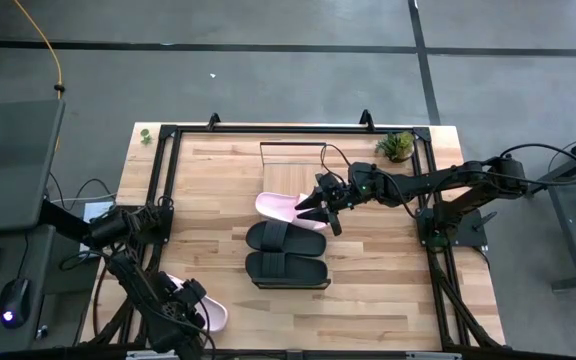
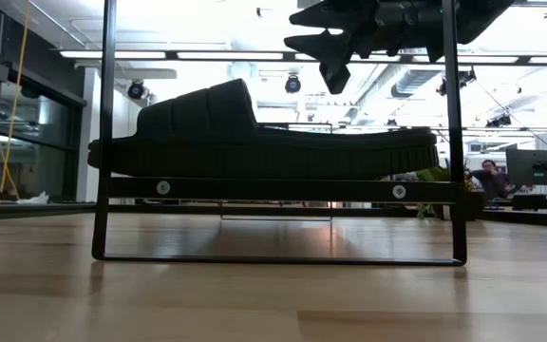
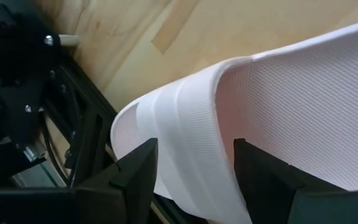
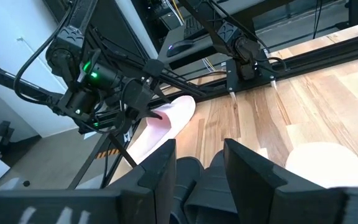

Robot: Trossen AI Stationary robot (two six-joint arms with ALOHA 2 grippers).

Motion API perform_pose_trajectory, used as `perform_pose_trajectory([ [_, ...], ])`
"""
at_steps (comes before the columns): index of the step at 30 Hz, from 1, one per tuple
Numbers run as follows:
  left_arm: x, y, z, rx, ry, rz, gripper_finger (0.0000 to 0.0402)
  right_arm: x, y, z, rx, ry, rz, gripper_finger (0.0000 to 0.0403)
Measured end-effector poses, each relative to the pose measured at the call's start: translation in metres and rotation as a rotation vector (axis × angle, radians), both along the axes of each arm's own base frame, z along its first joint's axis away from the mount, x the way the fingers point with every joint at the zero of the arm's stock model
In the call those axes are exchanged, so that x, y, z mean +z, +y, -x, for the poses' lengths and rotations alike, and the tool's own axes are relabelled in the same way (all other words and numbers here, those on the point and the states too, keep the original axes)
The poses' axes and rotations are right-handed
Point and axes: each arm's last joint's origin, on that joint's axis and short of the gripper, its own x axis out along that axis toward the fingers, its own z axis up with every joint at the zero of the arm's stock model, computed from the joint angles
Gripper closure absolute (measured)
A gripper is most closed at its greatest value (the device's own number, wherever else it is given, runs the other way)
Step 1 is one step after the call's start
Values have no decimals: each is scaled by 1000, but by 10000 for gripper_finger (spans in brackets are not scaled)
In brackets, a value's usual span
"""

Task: Pick and place slides into the shelf
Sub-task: Put the pink slipper on the shelf

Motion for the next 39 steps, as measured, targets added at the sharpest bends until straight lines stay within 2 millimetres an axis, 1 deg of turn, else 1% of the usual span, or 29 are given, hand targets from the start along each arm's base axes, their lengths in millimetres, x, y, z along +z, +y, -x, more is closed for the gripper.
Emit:
perform_pose_trajectory([
  [9, 1, 1, 1, 11, 11, -13, 209, 0, 0, 0, 0, 0, 0, 276],
  [12, 1, 1, 1, 12, 12, -12, 219, 0, 0, 0, 0, 0, 0, 276],
  [16, 1, 1, 1, 13, 11, -12, 264, 0, 0, 0, 0, 0, 0, 276],
  [23, 1, 1, 1, 11, 8, -14, 377, 0, 0, 0, 0, 0, 0, 276],
  [25, 1, 1, 1, 12, 6, -15, 393, 0, 0, 0, 0, 0, 0, 276],
  [30, 1, 1, 1, 10, 2, -15, 375, 0, 0, 0, 0, 0, 0, 276],
  [32, 1, 1, 1, 6, -3, -19, 378, 0, 0, 0, 0, -1, 2, 276],
  [36, 0, 1, 0, 0, -11, -25, 396, 0, 0, 0, 0, 0, 0, 276],
  [39, 1, 1, 0, -5, -13, -26, 389, 0, 0, 0, 1, -1, 2, 276],
])
